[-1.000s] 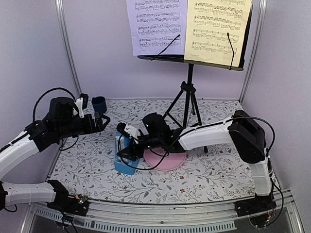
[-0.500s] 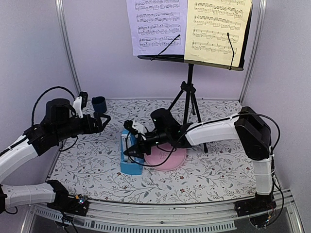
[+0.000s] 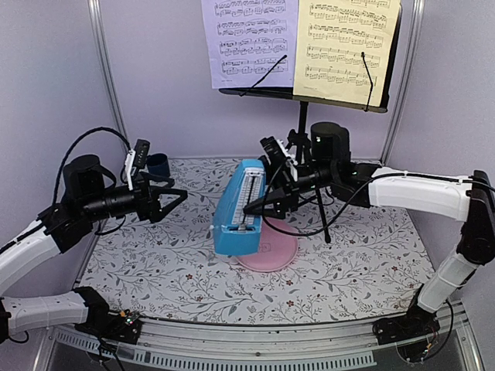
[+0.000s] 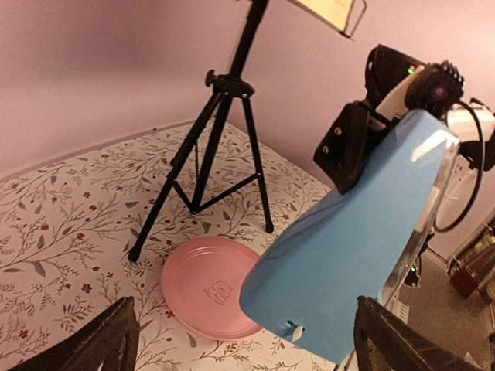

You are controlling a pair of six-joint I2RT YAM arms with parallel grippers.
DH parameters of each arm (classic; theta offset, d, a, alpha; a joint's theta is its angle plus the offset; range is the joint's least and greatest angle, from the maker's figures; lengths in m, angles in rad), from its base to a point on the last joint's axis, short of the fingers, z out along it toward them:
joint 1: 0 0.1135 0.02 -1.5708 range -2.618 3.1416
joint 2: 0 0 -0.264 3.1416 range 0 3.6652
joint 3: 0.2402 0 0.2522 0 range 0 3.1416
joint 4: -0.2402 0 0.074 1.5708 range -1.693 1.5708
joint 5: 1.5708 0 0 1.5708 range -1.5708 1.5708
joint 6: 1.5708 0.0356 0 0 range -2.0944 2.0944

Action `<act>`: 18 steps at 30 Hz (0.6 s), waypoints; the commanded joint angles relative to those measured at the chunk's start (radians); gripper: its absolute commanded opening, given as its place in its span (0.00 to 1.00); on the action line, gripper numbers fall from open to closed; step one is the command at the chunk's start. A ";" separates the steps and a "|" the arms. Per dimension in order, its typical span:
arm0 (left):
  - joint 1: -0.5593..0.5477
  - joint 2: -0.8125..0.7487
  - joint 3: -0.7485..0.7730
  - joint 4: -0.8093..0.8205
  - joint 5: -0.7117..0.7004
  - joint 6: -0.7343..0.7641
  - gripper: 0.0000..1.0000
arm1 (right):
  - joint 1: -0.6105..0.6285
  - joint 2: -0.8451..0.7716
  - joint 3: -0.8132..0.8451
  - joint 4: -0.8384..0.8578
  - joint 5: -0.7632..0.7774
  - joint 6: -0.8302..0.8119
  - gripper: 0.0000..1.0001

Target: Set up the instrument practice props

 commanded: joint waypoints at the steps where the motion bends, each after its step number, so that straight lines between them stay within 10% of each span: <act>1: -0.030 -0.006 -0.047 0.157 0.261 0.094 0.96 | -0.010 -0.152 -0.034 0.026 -0.137 -0.029 0.40; 18: -0.312 0.095 -0.016 0.197 0.250 0.326 0.96 | -0.012 -0.319 -0.043 -0.027 -0.234 -0.006 0.37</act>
